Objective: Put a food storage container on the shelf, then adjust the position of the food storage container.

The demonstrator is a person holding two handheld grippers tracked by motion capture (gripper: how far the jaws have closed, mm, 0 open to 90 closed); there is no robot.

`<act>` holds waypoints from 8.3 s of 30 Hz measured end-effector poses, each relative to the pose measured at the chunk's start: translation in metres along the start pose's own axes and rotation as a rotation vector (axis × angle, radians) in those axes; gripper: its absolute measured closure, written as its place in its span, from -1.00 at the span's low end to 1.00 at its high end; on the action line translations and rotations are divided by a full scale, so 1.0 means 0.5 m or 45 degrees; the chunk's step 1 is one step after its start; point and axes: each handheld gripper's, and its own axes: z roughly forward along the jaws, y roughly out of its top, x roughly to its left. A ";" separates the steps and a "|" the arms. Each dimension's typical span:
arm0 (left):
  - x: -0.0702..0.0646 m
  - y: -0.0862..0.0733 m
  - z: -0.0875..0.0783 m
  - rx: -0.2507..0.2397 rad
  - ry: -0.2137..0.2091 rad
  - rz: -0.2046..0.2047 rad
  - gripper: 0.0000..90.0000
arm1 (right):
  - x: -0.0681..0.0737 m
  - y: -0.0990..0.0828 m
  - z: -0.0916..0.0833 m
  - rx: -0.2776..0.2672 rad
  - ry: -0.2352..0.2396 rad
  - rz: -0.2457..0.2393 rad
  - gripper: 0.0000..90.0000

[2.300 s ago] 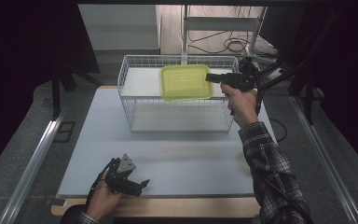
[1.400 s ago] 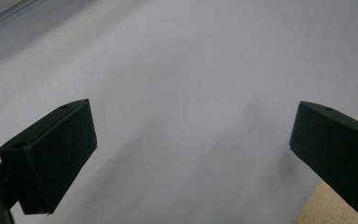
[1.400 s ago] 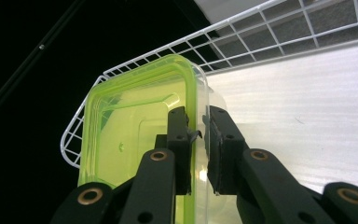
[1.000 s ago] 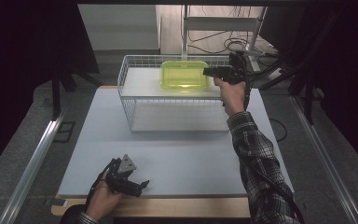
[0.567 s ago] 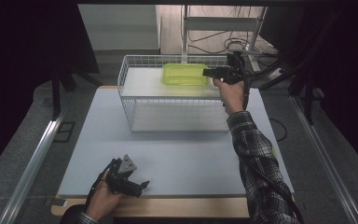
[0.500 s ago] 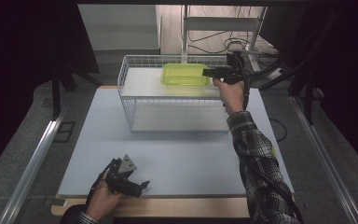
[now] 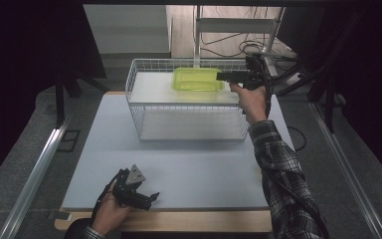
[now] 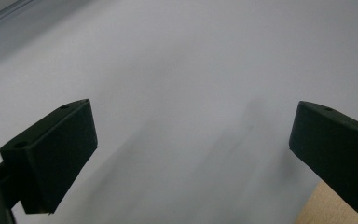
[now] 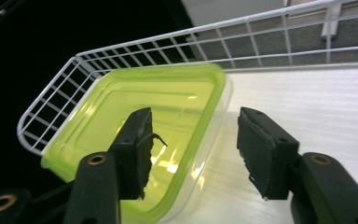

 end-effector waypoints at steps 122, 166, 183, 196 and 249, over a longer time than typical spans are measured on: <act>0.001 -0.001 0.006 -0.016 -0.068 0.011 -0.93 | -0.088 -0.471 -0.150 0.143 -0.193 -0.583 -0.95; -0.005 -0.002 0.014 0.031 -0.038 0.056 -0.93 | -0.322 -0.442 -0.294 0.133 -0.654 -0.274 0.98; -0.006 -0.001 0.015 0.035 -0.039 0.064 -0.93 | -0.257 -0.456 -0.251 0.184 -0.531 -0.271 0.98; -0.007 -0.001 0.016 0.037 -0.032 0.070 -0.93 | -0.234 -0.467 -0.244 0.222 -0.545 -0.316 0.97; -0.012 0.001 0.019 0.050 -0.030 0.103 -0.92 | -0.091 -0.520 -0.045 0.457 0.035 -0.355 0.97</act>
